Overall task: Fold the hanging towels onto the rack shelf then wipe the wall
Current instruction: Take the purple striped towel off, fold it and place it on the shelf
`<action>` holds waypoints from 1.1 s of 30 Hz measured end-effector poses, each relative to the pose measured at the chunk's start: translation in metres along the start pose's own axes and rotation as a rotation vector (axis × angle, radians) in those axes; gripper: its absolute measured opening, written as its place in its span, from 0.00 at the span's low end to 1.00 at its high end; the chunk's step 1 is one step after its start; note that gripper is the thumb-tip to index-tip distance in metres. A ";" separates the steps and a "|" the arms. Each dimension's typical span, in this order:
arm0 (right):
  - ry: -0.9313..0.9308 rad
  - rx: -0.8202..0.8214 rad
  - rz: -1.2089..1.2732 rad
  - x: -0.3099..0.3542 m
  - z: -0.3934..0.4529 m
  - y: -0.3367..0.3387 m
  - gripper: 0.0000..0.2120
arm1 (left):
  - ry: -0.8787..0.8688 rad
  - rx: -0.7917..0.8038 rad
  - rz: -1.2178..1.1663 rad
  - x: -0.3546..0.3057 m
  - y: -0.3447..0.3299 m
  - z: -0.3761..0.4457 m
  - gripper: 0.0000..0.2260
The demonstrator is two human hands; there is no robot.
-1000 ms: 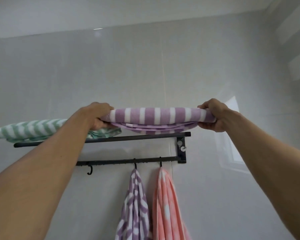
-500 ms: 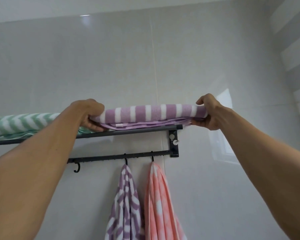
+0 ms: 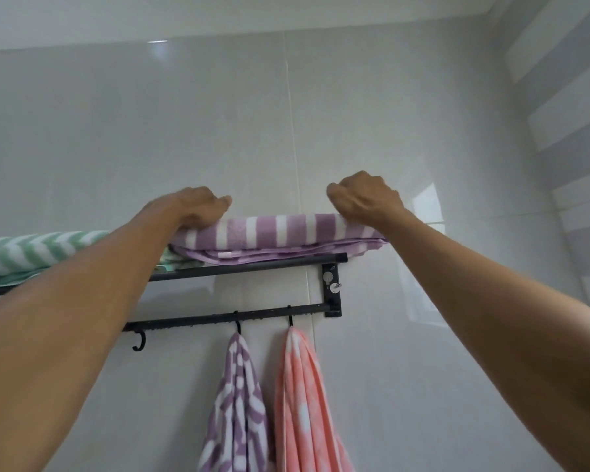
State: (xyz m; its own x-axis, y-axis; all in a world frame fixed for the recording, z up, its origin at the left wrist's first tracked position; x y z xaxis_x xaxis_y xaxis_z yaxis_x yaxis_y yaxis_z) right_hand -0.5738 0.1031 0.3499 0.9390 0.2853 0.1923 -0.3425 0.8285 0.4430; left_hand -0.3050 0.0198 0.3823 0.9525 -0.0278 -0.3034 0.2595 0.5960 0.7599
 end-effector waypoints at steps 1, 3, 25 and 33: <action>0.048 0.054 -0.018 0.006 0.002 -0.005 0.18 | -0.005 0.089 -0.012 0.001 -0.007 0.001 0.29; 0.094 0.155 -0.040 0.010 0.005 -0.016 0.18 | -0.014 0.214 -0.043 0.002 -0.018 0.000 0.27; -0.053 0.114 -0.249 0.000 0.001 -0.019 0.25 | 0.023 0.219 -0.404 0.015 -0.012 0.008 0.28; 0.061 0.033 -0.222 0.051 -0.020 -0.010 0.25 | 0.021 -0.082 -0.526 0.064 0.025 -0.015 0.30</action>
State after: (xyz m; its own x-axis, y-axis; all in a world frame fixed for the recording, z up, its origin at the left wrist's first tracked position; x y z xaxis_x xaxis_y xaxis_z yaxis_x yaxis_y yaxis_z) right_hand -0.5218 0.1195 0.3379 0.9913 0.1270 0.0340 -0.1270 0.8585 0.4969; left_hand -0.2398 0.0449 0.3736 0.6935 -0.3239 -0.6435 0.6870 0.5665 0.4552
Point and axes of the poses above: each hand's wrist, its own z-axis towards the middle knuckle, its own y-axis out of the back of the hand, x = y × z, the point moved 2 cm from there along z, towards the middle knuckle, and after that the axes turned 13 degrees about y, right-handed, at the moved point
